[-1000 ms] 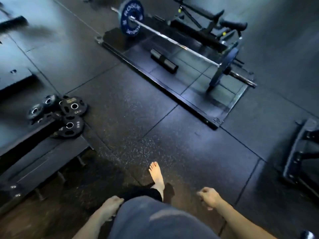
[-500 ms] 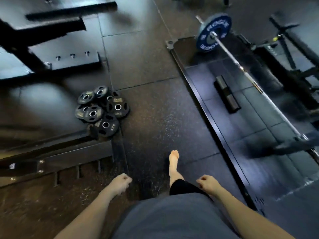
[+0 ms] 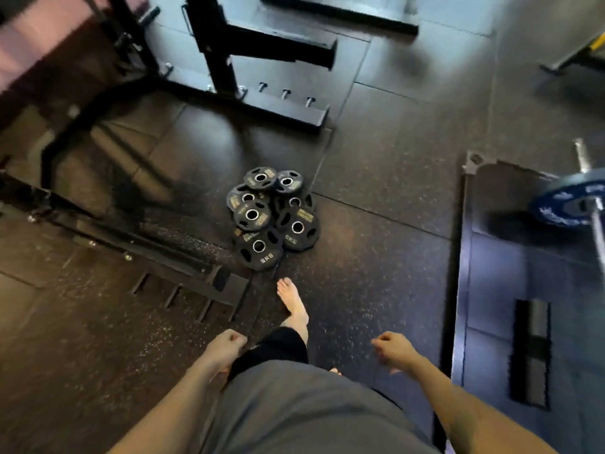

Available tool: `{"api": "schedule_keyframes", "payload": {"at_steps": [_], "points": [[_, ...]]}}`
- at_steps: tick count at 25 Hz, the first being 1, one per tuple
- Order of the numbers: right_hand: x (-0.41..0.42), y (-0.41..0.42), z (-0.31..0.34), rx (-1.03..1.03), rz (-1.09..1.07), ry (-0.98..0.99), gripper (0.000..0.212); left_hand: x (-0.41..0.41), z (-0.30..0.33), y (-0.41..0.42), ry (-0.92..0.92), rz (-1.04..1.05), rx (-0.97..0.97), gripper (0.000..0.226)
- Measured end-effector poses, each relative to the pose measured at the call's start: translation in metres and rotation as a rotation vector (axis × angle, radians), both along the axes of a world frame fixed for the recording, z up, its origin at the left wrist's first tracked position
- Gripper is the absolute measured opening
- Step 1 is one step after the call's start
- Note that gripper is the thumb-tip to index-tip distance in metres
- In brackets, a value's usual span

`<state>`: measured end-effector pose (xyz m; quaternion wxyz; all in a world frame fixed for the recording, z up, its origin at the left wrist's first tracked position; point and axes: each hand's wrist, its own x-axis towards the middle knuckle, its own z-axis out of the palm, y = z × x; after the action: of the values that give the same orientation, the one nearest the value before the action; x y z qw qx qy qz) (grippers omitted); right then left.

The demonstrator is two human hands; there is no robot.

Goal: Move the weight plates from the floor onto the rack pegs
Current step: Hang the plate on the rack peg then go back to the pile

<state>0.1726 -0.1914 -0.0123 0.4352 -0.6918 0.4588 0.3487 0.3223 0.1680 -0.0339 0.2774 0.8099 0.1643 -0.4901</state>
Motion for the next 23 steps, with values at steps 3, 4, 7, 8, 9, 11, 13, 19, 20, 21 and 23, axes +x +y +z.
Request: {"api": "schedule_keyframes", "payload": {"at_steps": [3, 4, 7, 8, 9, 11, 13, 19, 20, 21, 23], "points": [[0.108, -0.031, -0.011, 0.045, 0.144, 0.006, 0.02, 0.072, -0.015, -0.031, 0.037, 0.193, -0.059, 0.02], [0.141, -0.035, -0.009, 0.049, 0.185, 0.003, 0.021, 0.097, -0.011, -0.043, 0.036, 0.224, -0.072, 0.02], [0.256, -0.04, 0.005, 0.056, 0.277, -0.003, 0.022, 0.175, 0.002, -0.071, 0.07, 0.327, -0.097, 0.014], [0.294, -0.042, 0.005, 0.064, 0.308, 0.003, 0.021, 0.198, 0.003, -0.077, 0.079, 0.352, -0.104, 0.014], [0.333, -0.044, -0.001, 0.061, 0.345, 0.004, 0.019, 0.222, -0.001, -0.081, 0.077, 0.391, -0.112, 0.016], [0.409, -0.043, -0.021, 0.043, 0.412, -0.007, 0.018, 0.265, -0.018, -0.084, 0.067, 0.469, -0.101, 0.016], [0.479, -0.038, -0.06, 0.051, 0.454, -0.018, 0.018, 0.298, -0.05, -0.084, 0.067, 0.565, -0.078, 0.014], [0.658, 0.005, -0.271, 0.138, 0.411, -0.024, 0.011, 0.396, -0.242, -0.089, 0.081, 0.792, -0.017, 0.013], [0.677, 0.014, -0.307, 0.15, 0.413, -0.031, 0.01, 0.409, -0.275, -0.091, 0.061, 0.827, -0.009, 0.012], [0.692, 0.021, -0.339, 0.154, 0.422, -0.039, 0.009, 0.419, -0.305, -0.093, 0.052, 0.862, -0.006, 0.014], [0.714, 0.032, -0.417, 0.131, 0.45, -0.064, 0.01, 0.435, -0.377, -0.101, 0.051, 0.946, -0.025, 0.023]]}}
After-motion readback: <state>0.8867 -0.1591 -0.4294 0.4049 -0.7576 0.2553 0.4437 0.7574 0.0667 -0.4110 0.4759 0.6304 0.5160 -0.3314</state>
